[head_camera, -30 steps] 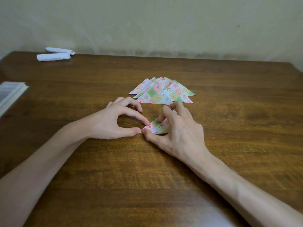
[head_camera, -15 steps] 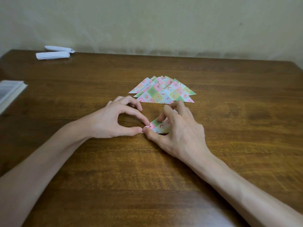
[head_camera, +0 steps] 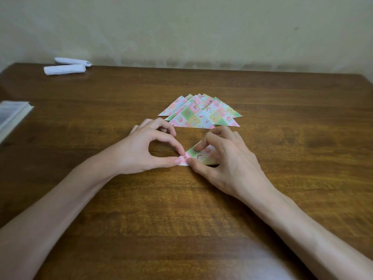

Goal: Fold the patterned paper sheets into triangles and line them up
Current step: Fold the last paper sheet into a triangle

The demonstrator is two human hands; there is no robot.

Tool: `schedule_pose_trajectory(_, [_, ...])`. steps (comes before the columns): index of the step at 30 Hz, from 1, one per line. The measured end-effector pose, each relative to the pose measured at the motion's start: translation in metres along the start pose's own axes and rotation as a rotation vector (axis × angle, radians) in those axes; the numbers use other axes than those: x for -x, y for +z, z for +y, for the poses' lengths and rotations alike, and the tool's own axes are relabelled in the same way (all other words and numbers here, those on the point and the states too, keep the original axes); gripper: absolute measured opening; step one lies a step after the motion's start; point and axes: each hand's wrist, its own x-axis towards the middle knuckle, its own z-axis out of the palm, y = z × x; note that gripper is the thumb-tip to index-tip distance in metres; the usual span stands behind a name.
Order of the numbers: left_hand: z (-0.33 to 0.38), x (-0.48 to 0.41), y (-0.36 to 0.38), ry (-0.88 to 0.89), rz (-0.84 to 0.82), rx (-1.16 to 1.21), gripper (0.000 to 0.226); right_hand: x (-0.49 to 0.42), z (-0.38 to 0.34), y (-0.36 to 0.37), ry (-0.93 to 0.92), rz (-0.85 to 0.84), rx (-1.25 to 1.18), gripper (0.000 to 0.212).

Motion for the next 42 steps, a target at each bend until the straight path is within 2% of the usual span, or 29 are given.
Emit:
schedule_pose_trajectory(5, [0.0,0.001,0.006,-0.007,0.04,-0.036,0.033,0.002,0.007,0.006,-0.05,0.071,0.024,0.052])
schedule_pose_trajectory(8, [0.003,0.0,0.013,-0.02,0.116,-0.07,0.036,0.004,0.006,0.009,-0.052,0.098,0.027,0.047])
schedule_pose_trajectory(12, [0.006,-0.001,0.014,-0.03,0.106,-0.064,0.032,0.005,0.013,0.001,-0.042,0.032,-0.102,0.026])
schedule_pose_trajectory(21, [0.015,-0.003,0.025,-0.028,0.182,-0.111,0.027,0.004,0.013,-0.001,-0.024,0.001,-0.096,0.022])
schedule_pose_trajectory(26, [0.018,-0.001,0.021,-0.021,0.126,-0.108,0.022,0.004,0.01,0.005,-0.036,0.045,-0.077,0.033])
schedule_pose_trajectory(30, [0.013,0.006,0.007,-0.037,0.043,-0.109,0.03,0.002,-0.002,0.013,-0.102,0.039,-0.049,0.035])
schedule_pose_trajectory(34, [0.011,0.01,0.004,-0.035,0.039,-0.09,0.025,0.003,-0.002,0.011,-0.107,0.024,-0.061,0.039])
schedule_pose_trajectory(39, [0.009,0.009,0.005,-0.02,0.013,-0.077,0.013,0.003,0.0,0.005,-0.072,-0.028,-0.107,0.06])
schedule_pose_trajectory(42, [0.01,0.007,0.013,-0.011,0.038,-0.088,0.019,0.002,-0.002,0.006,-0.071,-0.043,-0.071,0.066])
